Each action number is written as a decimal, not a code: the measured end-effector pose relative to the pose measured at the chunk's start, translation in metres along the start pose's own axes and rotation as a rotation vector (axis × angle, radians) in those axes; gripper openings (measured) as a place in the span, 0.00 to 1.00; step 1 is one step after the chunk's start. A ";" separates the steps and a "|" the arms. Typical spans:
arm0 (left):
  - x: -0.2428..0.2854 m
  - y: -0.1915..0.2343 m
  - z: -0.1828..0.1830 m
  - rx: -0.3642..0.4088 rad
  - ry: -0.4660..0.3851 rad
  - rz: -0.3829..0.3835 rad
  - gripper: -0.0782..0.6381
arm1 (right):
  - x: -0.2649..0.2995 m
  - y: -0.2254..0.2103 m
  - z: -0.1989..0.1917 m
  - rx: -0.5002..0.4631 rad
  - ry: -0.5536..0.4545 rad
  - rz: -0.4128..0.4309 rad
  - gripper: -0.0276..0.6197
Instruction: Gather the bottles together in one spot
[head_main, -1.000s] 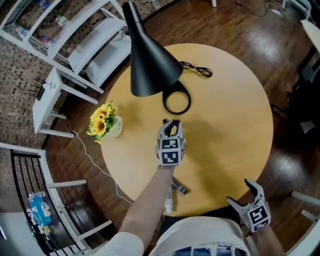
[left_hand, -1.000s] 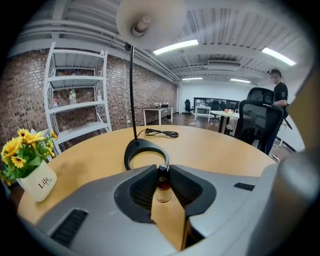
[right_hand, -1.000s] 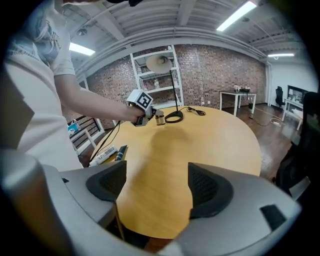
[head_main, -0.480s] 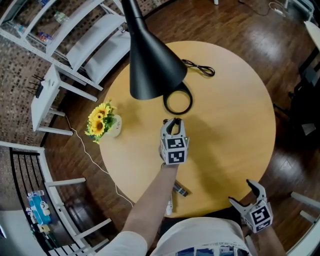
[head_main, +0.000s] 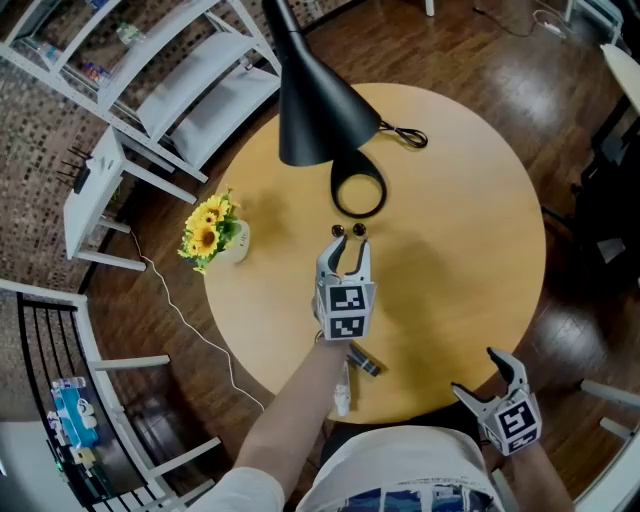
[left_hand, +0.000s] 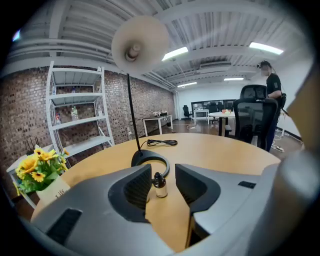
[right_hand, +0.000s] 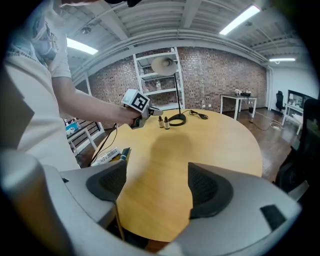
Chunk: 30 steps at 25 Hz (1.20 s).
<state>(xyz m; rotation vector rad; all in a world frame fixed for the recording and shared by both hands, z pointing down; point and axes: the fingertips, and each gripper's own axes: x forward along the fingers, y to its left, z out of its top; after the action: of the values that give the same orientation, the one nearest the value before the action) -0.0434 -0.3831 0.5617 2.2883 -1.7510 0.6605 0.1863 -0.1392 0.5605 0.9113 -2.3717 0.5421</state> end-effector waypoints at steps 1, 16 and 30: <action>-0.016 0.000 0.003 -0.010 -0.010 -0.011 0.32 | -0.001 0.006 0.002 -0.006 -0.008 0.000 0.67; -0.329 0.067 -0.056 -0.227 -0.033 -0.121 0.33 | -0.030 0.142 0.035 -0.048 -0.132 -0.089 0.67; -0.493 0.079 -0.158 -0.307 -0.002 -0.221 0.34 | -0.071 0.273 0.005 -0.009 -0.165 -0.255 0.67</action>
<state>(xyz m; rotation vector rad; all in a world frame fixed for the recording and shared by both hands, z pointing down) -0.2567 0.0862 0.4695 2.2197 -1.4531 0.3231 0.0378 0.0810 0.4660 1.2750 -2.3491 0.3671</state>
